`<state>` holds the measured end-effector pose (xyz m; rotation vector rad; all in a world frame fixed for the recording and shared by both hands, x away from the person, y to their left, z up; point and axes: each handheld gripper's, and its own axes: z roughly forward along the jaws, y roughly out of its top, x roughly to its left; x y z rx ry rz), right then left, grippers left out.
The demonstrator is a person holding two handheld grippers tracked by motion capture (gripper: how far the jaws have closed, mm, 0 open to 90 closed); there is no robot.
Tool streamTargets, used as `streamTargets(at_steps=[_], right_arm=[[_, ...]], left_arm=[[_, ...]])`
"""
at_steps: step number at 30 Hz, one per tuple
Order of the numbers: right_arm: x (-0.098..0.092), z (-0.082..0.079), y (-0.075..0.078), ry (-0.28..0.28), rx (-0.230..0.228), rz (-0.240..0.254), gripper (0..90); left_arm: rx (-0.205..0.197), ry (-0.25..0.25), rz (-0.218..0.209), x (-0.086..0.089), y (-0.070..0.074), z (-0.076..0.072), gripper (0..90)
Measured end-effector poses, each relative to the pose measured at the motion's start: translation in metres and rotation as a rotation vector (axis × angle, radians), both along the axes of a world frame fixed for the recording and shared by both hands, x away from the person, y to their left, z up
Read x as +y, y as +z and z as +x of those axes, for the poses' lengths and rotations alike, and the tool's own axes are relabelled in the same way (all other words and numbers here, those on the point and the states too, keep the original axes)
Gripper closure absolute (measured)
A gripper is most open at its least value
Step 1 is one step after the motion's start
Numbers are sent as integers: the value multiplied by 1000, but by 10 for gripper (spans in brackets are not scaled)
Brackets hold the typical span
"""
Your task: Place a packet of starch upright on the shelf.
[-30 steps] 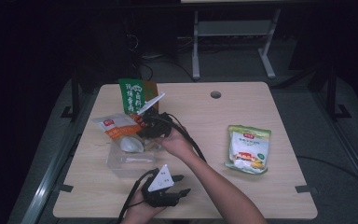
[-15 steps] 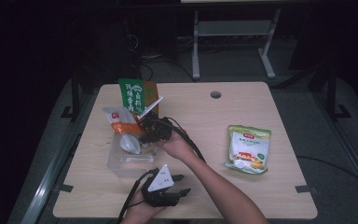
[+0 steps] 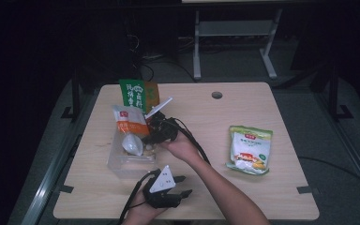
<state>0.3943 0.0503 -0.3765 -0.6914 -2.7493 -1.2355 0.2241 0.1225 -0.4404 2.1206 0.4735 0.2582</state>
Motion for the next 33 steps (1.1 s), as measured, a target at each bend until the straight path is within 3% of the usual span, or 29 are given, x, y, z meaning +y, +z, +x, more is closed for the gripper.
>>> streamTargets(at_steps=[3,14,21,26,33], right_arm=[[1,0,2,15,-48,-14,884],[-8,1,-16,19,-13,-12,895],[-13,1,-11,10,-18,-6,736],[-24,0,-5,-1,-6,29,656],[-39,-1,0,-2,-18,45,611]], left_arm=[[1,-1,2,0,0,0,501],[4,-3,7,-1,-1,0,501],[8,-1,5,-1,-1,0,497],[11,2,5,-2,-2,0,486],[17,-1,12,-4,-3,0,475]])
